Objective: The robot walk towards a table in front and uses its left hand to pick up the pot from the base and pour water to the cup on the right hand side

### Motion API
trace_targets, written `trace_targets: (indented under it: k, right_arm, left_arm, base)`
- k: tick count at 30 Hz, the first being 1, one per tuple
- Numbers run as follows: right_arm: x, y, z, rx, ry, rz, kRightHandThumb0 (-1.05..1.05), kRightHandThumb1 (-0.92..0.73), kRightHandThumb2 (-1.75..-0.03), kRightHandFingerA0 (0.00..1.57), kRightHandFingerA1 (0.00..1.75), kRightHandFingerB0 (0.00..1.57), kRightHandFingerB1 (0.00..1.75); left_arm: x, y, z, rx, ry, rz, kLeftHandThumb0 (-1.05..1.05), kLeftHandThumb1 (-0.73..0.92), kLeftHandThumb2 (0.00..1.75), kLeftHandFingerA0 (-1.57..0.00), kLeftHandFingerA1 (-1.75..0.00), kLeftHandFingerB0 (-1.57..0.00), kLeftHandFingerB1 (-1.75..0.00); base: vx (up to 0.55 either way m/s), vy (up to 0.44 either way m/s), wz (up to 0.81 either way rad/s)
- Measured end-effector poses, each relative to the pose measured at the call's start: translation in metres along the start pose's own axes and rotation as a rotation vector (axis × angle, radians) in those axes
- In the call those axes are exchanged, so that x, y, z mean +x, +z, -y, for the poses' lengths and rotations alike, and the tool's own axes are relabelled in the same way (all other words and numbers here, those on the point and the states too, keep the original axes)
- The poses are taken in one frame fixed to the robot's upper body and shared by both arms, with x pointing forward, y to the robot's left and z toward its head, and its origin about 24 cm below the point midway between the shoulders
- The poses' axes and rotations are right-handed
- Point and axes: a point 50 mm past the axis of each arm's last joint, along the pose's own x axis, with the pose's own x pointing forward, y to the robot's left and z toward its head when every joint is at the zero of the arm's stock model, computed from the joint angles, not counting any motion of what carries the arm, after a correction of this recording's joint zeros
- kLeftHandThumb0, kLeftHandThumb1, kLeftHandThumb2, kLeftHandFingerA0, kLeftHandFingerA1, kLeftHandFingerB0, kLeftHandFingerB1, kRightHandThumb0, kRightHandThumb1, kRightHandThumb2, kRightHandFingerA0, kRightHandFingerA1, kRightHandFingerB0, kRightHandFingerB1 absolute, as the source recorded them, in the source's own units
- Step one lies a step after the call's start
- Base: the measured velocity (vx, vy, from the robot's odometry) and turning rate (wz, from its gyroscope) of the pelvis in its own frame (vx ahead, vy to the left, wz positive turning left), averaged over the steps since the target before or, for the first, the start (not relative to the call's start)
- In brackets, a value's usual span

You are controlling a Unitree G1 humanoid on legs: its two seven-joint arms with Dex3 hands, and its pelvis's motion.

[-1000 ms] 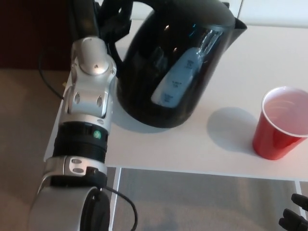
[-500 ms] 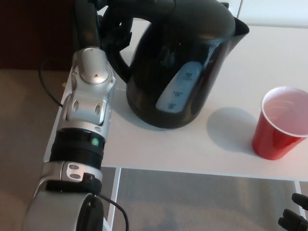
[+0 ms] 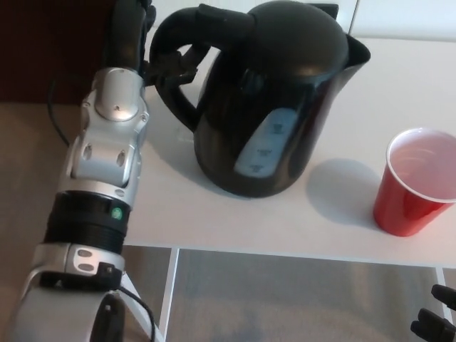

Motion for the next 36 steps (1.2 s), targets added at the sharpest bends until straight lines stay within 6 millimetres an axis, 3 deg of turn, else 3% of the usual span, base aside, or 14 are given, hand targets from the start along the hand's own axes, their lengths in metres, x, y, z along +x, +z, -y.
trace_targets:
  k: [2,4,5,12,13,15,16,19,20,21,30,31,34,36]
  right_arm:
    - [0.0,0.001,0.0,0.0,0.001,0.002,-0.13,-0.54,-0.55,0.61,0.59,0.39,0.41]
    - [0.0,0.001,-0.001,-0.001,0.001,0.002,-0.14,-0.53,-0.55,0.61,0.59,0.39,0.41]
    - [0.0,0.001,-0.001,-0.001,0.002,0.002,-0.14,-0.54,-0.55,0.6,0.58,0.39,0.41]
    - [0.001,0.002,-0.001,-0.003,0.005,0.004,-0.17,-0.52,-0.56,0.61,0.61,0.38,0.42]
    - [0.001,0.002,-0.001,-0.003,0.005,0.005,-0.17,-0.51,-0.55,0.61,0.61,0.38,0.42]
    - [0.001,0.003,-0.001,-0.003,0.005,0.005,-0.17,-0.51,-0.55,0.61,0.61,0.38,0.42]
    - [0.001,0.003,-0.001,-0.002,0.005,0.005,-0.14,-0.53,-0.55,0.62,0.6,0.38,0.42]
    - [0.001,0.003,-0.002,-0.002,0.006,0.006,-0.14,-0.53,-0.55,0.64,0.62,0.38,0.42]
    - [0.001,0.003,-0.002,-0.002,0.006,0.006,-0.13,-0.54,-0.56,0.64,0.61,0.38,0.42]
    - [0.001,0.003,-0.002,-0.002,0.006,0.006,-0.14,-0.52,-0.55,0.65,0.62,0.37,0.41]
    - [0.002,0.005,-0.003,-0.001,0.009,0.011,-0.11,-0.52,-0.55,0.64,0.64,0.37,0.42]
    - [0.002,0.005,-0.003,0.0,0.009,0.012,-0.12,-0.52,-0.55,0.63,0.63,0.37,0.42]
    - [0.002,0.007,-0.003,0.001,0.011,0.015,-0.14,-0.51,-0.54,0.62,0.63,0.38,0.42]
    - [0.003,0.007,-0.004,0.001,0.012,0.016,-0.17,-0.5,-0.58,0.53,0.56,0.34,0.42]
  left_arm:
    - [0.0,0.0,-0.003,0.029,-0.035,-0.01,-0.56,0.36,0.72,0.0,-0.12,0.0,-0.05]
    - [0.001,-0.002,-0.006,0.049,-0.063,-0.022,-0.64,0.39,0.74,0.0,-0.02,0.0,0.0]
    - [0.001,-0.002,-0.008,0.057,-0.076,-0.028,-0.68,0.44,0.54,0.0,0.0,0.0,0.0]
    - [0.001,-0.009,-0.016,0.15,-0.191,-0.082,-0.69,0.38,0.55,0.0,0.0,0.0,0.0]
    - [0.001,-0.009,-0.017,0.154,-0.197,-0.085,-0.62,0.38,0.77,0.0,0.0,0.0,0.0]
    - [0.002,-0.013,-0.019,0.192,-0.238,-0.111,-0.62,0.38,0.77,0.0,0.0,0.0,0.0]
    - [0.002,-0.015,-0.02,0.208,-0.255,-0.121,-0.77,0.38,0.58,0.0,0.0,0.0,0.0]
    - [0.002,-0.018,-0.023,0.267,-0.31,-0.15,-0.78,0.37,0.58,0.0,0.0,0.0,0.0]
    - [0.002,-0.02,-0.024,0.294,-0.33,-0.16,-0.64,0.36,0.8,0.0,-0.04,0.0,0.0]
    - [0.001,-0.021,-0.024,0.315,-0.345,-0.169,-0.83,0.37,0.58,0.0,-0.09,0.0,0.0]
    - [-0.004,-0.036,-0.036,0.526,-0.503,-0.282,-0.86,0.4,0.61,0.0,0.0,0.0,0.0]
    - [-0.005,-0.037,-0.039,0.548,-0.517,-0.296,-0.75,0.44,0.54,0.0,0.0,0.0,0.0]
    - [-0.007,-0.037,-0.048,0.591,-0.542,-0.315,-0.73,0.45,0.54,0.0,0.0,0.0,0.0]
    - [-0.008,-0.032,-0.056,0.614,-0.553,-0.313,-0.72,0.45,0.54,0.0,0.0,0.0,0.0]
  base:
    - [0.0,0.0,0.0]
    - [0.0,0.0,0.0]
    - [0.0,0.0,0.0]
    - [0.0,0.0,0.0]
    - [0.0,0.0,0.0]
    - [0.0,0.0,0.0]
    - [0.0,0.0,0.0]
    - [0.0,0.0,0.0]
    - [0.0,0.0,0.0]
    - [0.0,0.0,0.0]
    - [0.0,0.0,0.0]
    - [0.0,0.0,0.0]
    - [0.0,0.0,0.0]
    - [0.0,0.0,0.0]
